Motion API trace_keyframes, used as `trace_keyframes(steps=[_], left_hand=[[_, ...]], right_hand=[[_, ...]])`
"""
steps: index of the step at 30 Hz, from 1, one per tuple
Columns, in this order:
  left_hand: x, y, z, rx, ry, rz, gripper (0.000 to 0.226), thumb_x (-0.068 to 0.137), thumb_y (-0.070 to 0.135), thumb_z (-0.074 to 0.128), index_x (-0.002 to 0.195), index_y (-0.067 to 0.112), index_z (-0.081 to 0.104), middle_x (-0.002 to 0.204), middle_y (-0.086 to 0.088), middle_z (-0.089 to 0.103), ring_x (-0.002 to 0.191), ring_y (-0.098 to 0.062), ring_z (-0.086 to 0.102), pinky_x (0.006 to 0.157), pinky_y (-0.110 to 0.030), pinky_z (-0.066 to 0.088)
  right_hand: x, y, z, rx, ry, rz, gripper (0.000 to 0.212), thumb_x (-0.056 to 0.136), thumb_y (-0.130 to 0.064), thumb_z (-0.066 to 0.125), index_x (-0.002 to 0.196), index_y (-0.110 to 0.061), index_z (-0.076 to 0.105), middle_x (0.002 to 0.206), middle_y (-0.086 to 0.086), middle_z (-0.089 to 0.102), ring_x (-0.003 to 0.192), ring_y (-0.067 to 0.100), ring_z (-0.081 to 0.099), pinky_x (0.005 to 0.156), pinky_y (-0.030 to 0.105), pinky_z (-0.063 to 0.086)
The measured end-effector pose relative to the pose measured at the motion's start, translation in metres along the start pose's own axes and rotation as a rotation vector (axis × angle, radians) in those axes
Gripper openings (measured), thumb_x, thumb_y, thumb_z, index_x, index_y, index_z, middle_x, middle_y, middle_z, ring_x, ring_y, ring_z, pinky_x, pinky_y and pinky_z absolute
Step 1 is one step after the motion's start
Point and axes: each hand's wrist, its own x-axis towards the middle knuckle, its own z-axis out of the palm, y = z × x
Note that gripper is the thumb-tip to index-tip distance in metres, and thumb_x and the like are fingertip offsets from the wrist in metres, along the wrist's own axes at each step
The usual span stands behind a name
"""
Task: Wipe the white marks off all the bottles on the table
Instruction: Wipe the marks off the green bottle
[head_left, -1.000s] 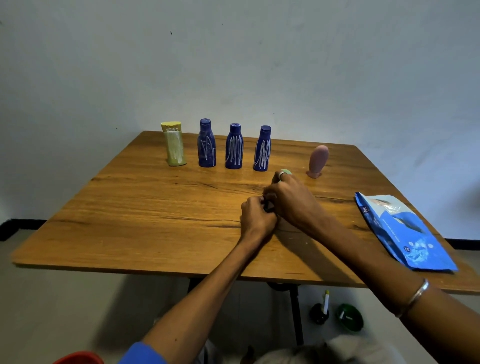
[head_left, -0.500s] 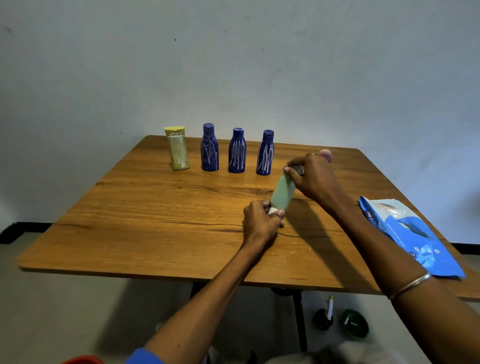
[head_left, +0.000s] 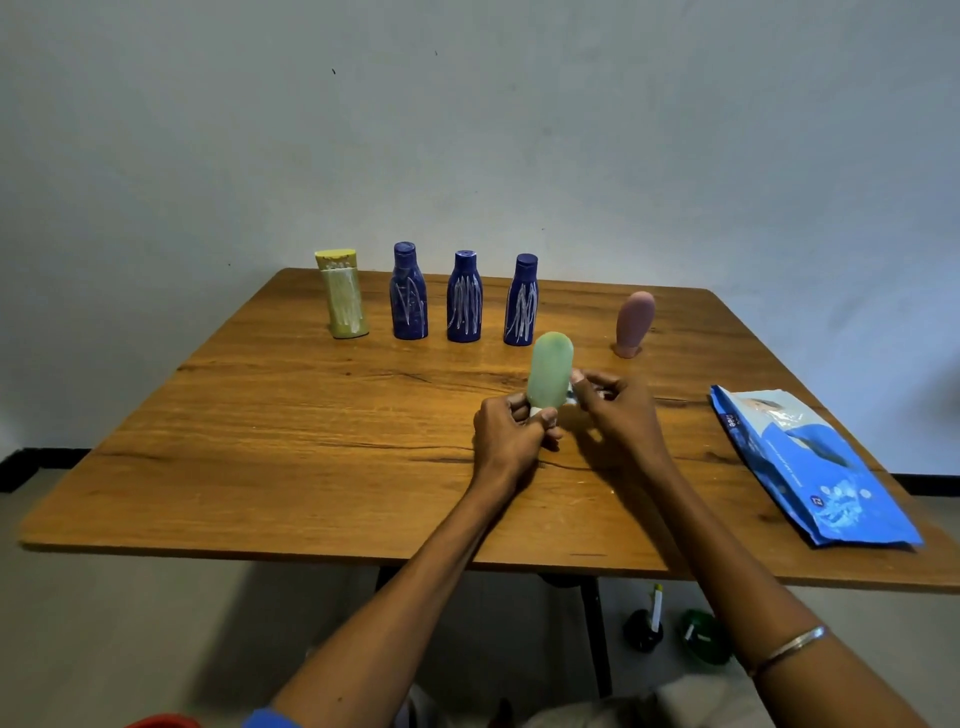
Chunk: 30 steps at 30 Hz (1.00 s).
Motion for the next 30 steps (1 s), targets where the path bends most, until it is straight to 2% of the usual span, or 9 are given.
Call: trace_keyframes(steps=[4, 7, 10, 14, 16, 19, 21, 25, 30], left_hand=[[0.0, 0.0, 0.0, -0.013, 0.0, 0.006, 0.036, 0.091, 0.008, 0.073, 0.125, 0.001, 0.066, 0.1, -0.009, 0.078, 0.075, -0.017, 0.077, 0.073, -0.047, 0.065], [-0.001, 0.0, -0.001, -0.046, 0.03, 0.006, 0.037, 0.09, 0.01, 0.075, 0.125, 0.004, 0.067, 0.102, -0.008, 0.078, 0.081, -0.015, 0.078, 0.074, -0.046, 0.065], [0.001, -0.003, -0.001, -0.068, 0.061, 0.0, 0.036, 0.088, 0.012, 0.077, 0.123, 0.007, 0.069, 0.107, -0.007, 0.078, 0.088, -0.012, 0.077, 0.08, -0.042, 0.065], [0.0, 0.0, -0.001, -0.088, 0.037, -0.006, 0.037, 0.087, 0.01, 0.078, 0.122, 0.005, 0.069, 0.105, -0.007, 0.078, 0.088, -0.012, 0.077, 0.082, -0.042, 0.064], [-0.002, 0.0, 0.0, -0.042, 0.012, -0.003, 0.038, 0.086, 0.013, 0.079, 0.123, 0.008, 0.07, 0.103, -0.004, 0.079, 0.087, -0.011, 0.077, 0.082, -0.042, 0.064], [-0.002, -0.002, 0.001, 0.034, 0.016, 0.027, 0.027, 0.088, 0.019, 0.077, 0.114, 0.018, 0.075, 0.098, 0.004, 0.079, 0.089, -0.005, 0.075, 0.082, -0.039, 0.064], [-0.004, 0.0, 0.0, 0.091, 0.021, 0.039, 0.019, 0.088, 0.014, 0.074, 0.106, 0.02, 0.077, 0.095, 0.004, 0.078, 0.088, -0.005, 0.074, 0.081, -0.036, 0.064], [-0.003, 0.0, -0.002, 0.127, 0.017, 0.032, 0.022, 0.086, 0.005, 0.072, 0.102, 0.02, 0.076, 0.091, 0.004, 0.077, 0.086, -0.008, 0.073, 0.08, -0.036, 0.064], [0.0, -0.002, 0.0, 0.015, 0.056, -0.022, 0.021, 0.084, 0.011, 0.075, 0.102, 0.022, 0.077, 0.096, 0.002, 0.079, 0.092, -0.009, 0.076, 0.083, -0.043, 0.064]], right_hand=[[-0.021, 0.013, 0.012, 0.036, 0.034, -0.013, 0.028, 0.102, -0.035, 0.061, 0.122, -0.02, 0.073, 0.105, -0.005, 0.078, 0.092, 0.006, 0.075, 0.08, 0.036, 0.063], [-0.025, 0.01, 0.01, 0.009, 0.028, -0.032, 0.027, 0.099, -0.033, 0.066, 0.122, -0.019, 0.073, 0.109, -0.006, 0.078, 0.094, 0.001, 0.073, 0.084, 0.033, 0.063], [-0.031, 0.008, 0.01, -0.028, 0.013, -0.097, 0.02, 0.094, -0.029, 0.073, 0.113, -0.025, 0.077, 0.103, -0.012, 0.078, 0.093, -0.003, 0.072, 0.082, 0.028, 0.062], [-0.034, 0.003, 0.016, 0.056, 0.181, -0.148, 0.019, 0.093, -0.025, 0.074, 0.111, -0.024, 0.076, 0.102, -0.009, 0.077, 0.091, -0.002, 0.072, 0.075, 0.022, 0.062], [-0.035, 0.002, 0.019, 0.009, 0.231, -0.23, 0.021, 0.095, -0.026, 0.072, 0.115, -0.021, 0.076, 0.106, -0.009, 0.076, 0.095, -0.003, 0.071, 0.076, 0.019, 0.06], [-0.038, 0.003, 0.022, -0.158, 0.174, -0.418, 0.02, 0.095, -0.017, 0.071, 0.114, -0.017, 0.078, 0.11, -0.004, 0.073, 0.101, 0.0, 0.068, 0.084, 0.019, 0.058], [-0.038, 0.005, 0.024, -0.275, 0.1, -0.512, 0.022, 0.091, -0.01, 0.074, 0.111, -0.017, 0.079, 0.11, -0.001, 0.068, 0.103, 0.003, 0.065, 0.09, 0.021, 0.056], [-0.036, 0.007, 0.022, -0.42, 0.017, -0.623, 0.029, 0.088, -0.007, 0.077, 0.115, -0.016, 0.077, 0.114, 0.001, 0.066, 0.106, 0.007, 0.062, 0.093, 0.022, 0.056], [-0.035, 0.008, 0.023, -0.336, 0.102, -0.645, 0.025, 0.092, -0.013, 0.075, 0.117, -0.014, 0.075, 0.114, 0.004, 0.069, 0.104, 0.008, 0.066, 0.088, 0.024, 0.058]])
